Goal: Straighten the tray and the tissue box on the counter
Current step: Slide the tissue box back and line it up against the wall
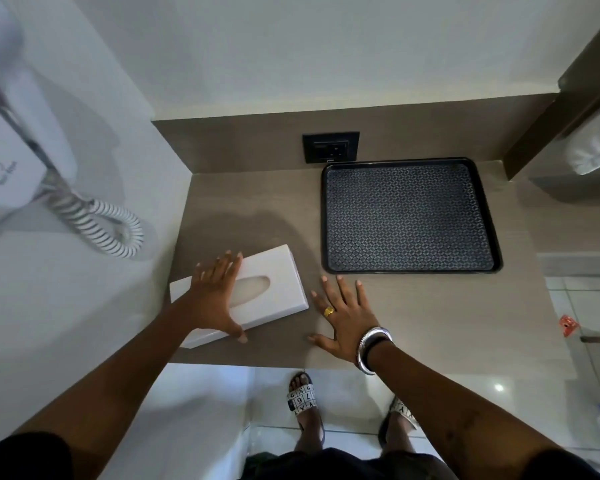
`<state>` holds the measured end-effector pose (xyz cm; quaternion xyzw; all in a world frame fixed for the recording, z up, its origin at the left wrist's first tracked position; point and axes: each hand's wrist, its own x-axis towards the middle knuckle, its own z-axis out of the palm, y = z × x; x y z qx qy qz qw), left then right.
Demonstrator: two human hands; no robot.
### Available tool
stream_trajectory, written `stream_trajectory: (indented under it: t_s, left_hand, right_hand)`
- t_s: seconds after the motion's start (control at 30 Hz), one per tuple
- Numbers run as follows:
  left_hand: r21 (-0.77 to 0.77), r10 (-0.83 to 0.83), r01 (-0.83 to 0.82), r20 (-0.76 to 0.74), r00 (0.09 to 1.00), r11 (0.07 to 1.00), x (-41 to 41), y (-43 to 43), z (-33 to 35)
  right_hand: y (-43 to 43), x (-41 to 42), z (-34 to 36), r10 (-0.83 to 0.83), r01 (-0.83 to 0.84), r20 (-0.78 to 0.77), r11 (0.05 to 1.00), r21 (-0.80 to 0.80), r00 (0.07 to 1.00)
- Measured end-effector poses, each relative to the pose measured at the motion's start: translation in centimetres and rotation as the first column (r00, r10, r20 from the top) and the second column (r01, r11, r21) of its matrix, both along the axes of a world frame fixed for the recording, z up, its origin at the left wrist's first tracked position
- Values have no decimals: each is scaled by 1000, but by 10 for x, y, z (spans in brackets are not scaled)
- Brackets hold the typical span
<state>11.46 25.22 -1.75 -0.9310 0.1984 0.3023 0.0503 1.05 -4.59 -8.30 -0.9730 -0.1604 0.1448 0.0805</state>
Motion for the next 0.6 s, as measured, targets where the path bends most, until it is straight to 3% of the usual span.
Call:
stream_trajectory:
  t_s: [0.2,0.33,0.47,0.6]
  left_hand:
    - [-126,29,-11,142,989,992,-3,4,-7]
    - [-190,238,-200,204,950,961,9,1,-7]
    - [-260,505,-445,256,824,857,41,-6,2]
    - [-340,728,-644,270,630,685,87,-14,13]
  right_hand:
    - [7,1,-2,-20,20,1,999,-43,1000]
    - [8,1,-2,-27,28,5,998,-51,1000]
    - [7,0,-4,-28,29,16,999,-39,999]
    - [8,2,-8,-28,29,16,999,-32,999]
